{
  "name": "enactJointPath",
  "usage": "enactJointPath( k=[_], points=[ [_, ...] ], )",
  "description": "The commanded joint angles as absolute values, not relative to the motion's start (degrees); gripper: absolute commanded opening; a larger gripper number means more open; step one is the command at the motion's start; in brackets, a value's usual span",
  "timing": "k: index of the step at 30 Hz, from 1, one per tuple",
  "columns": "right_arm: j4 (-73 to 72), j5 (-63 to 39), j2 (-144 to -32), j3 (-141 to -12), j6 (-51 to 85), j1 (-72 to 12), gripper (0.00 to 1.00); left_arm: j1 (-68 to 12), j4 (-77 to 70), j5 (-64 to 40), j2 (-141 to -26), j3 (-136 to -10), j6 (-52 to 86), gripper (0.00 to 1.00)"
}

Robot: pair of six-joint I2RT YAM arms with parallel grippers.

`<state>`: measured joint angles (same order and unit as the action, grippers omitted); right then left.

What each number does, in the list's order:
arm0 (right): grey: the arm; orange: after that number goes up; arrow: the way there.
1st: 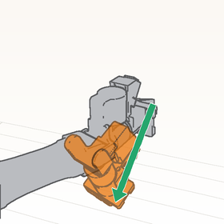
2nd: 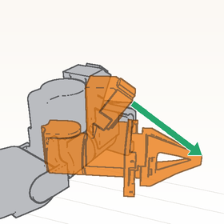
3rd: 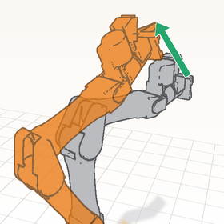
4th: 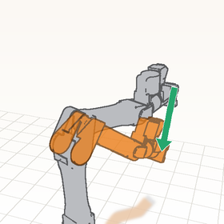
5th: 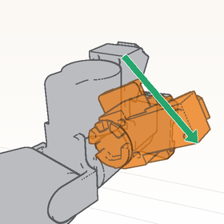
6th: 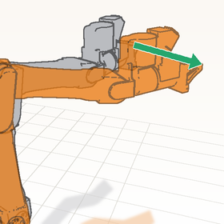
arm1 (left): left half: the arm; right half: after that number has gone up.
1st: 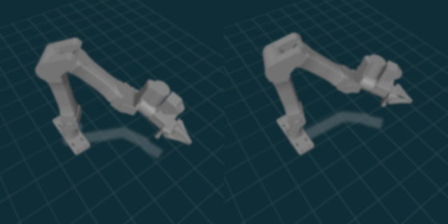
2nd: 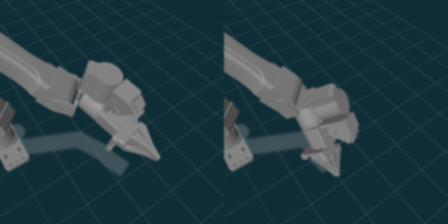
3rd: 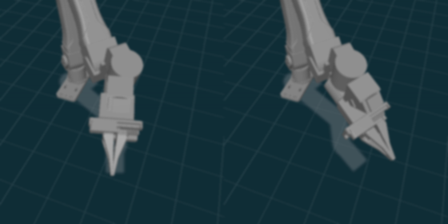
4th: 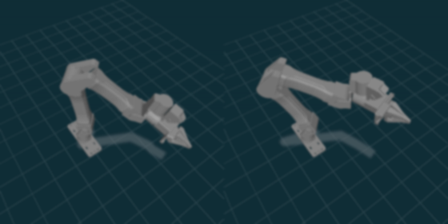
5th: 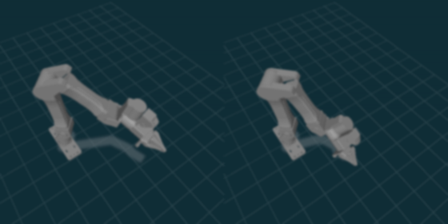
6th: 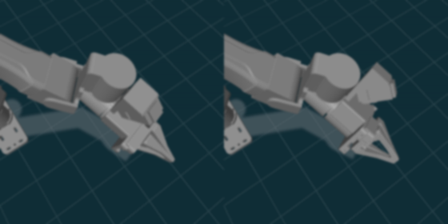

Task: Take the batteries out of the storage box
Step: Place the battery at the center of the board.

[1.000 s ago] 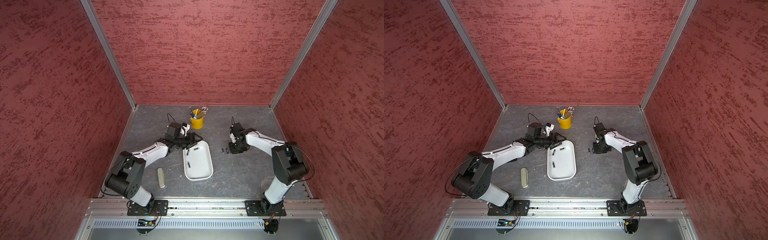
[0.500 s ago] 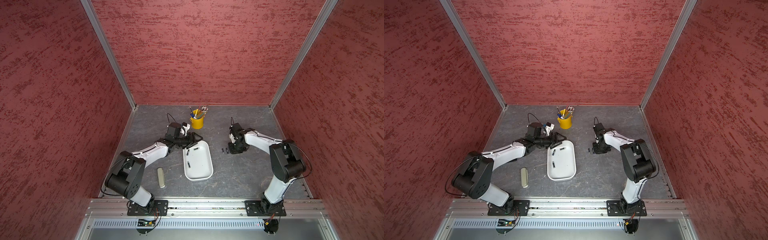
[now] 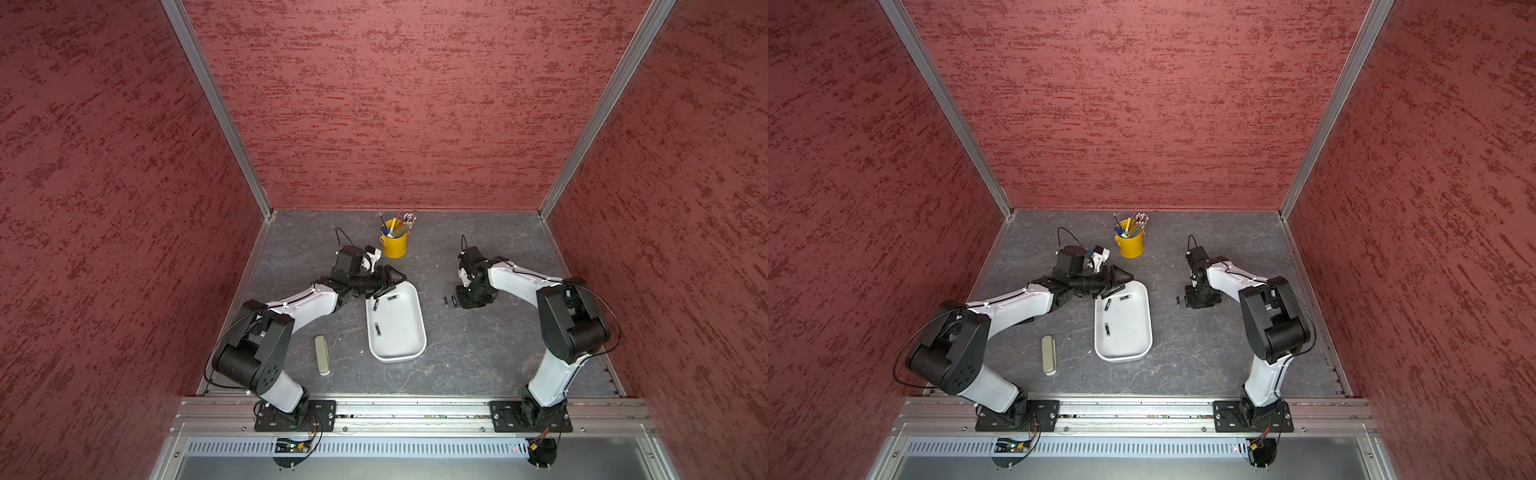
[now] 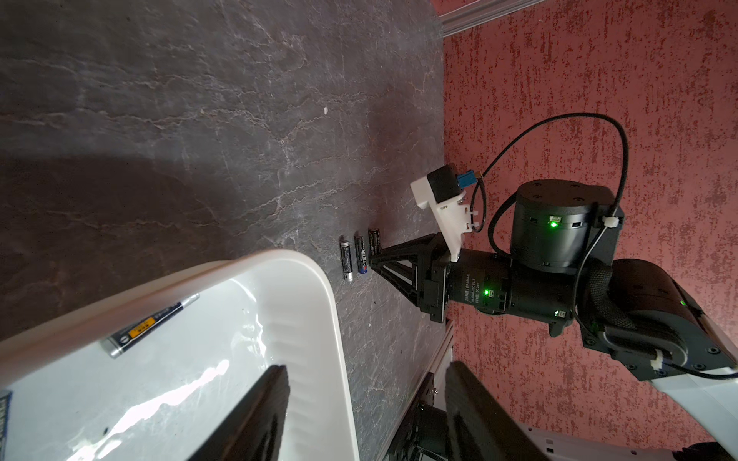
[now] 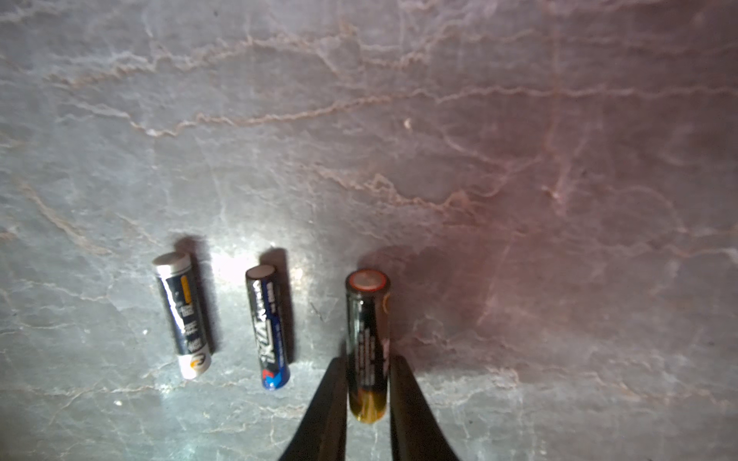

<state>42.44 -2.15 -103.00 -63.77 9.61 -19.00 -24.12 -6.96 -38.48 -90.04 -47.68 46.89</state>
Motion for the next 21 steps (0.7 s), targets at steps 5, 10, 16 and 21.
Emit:
enactJointPath(
  k=[5, 10, 16, 21],
  points=[
    [42.6, -1.6, -103.2, -65.3, 9.3, -18.6, 0.26, -24.4, -7.6, -38.5, -90.4, -48.0, 46.7, 0.66],
    [43.2, -1.4, -103.1, -65.7, 9.4, -18.7, 0.27, -24.3, -7.1, -38.4, -90.3, -48.1, 46.4, 0.66],
    [43.5, -1.1, -101.9, -66.0, 9.6, -18.6, 0.32, -24.3, -5.5, -38.3, -90.2, -48.6, 45.5, 0.66],
    [44.8, 0.0, -100.1, -66.4, 9.8, -18.6, 0.36, -24.4, -0.5, -37.4, -90.3, -50.0, 43.0, 0.66]
  ],
)
